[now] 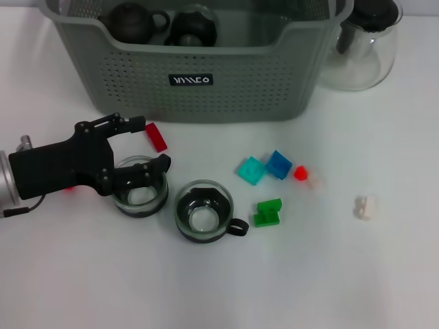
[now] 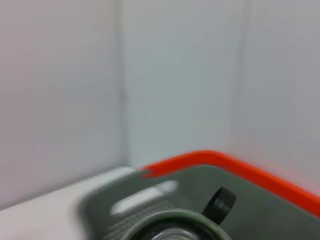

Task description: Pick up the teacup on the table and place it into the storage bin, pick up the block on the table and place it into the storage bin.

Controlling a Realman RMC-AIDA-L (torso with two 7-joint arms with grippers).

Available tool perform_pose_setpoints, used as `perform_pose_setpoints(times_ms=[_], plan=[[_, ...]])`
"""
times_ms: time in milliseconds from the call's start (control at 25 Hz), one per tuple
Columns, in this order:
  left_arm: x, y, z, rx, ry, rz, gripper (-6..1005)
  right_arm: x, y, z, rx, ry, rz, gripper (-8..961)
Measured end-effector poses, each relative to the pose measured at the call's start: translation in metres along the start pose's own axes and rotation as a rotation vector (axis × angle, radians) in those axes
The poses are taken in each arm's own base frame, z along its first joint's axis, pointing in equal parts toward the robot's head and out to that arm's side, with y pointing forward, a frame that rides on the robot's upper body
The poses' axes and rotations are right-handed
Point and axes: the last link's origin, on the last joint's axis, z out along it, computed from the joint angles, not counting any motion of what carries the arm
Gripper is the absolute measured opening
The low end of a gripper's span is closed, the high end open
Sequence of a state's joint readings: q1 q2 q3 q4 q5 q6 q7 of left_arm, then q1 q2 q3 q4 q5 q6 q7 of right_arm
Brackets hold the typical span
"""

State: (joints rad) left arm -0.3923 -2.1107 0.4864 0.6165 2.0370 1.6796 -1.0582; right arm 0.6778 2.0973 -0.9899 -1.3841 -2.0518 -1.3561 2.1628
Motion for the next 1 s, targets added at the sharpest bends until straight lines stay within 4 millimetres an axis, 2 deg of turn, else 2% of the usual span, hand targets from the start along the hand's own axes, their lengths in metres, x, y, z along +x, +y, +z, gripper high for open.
perform_pose_setpoints(times_ms=[240, 480, 640, 1000], plan=[[0.0, 0.001, 0.001, -0.004, 0.003, -0.006, 841, -0.012, -0.02, 0.078, 0.206, 0.149, 0.064, 87], [-0.001, 0.003, 0.002, -0.008, 0.006, -0.017, 840, 0.002, -0.028, 0.137, 0.329, 0.323, 0.045, 95], [-0.001, 0.002, 0.002, -0.008, 0.006, -0.017, 840, 0.022, -0.027, 0.154, 0.366, 0.419, 0.003, 100], [-0.003, 0.004, 0.003, -0.009, 0.009, -0.025, 840, 0.027, -0.025, 0.155, 0.36, 0.449, -0.005, 111]])
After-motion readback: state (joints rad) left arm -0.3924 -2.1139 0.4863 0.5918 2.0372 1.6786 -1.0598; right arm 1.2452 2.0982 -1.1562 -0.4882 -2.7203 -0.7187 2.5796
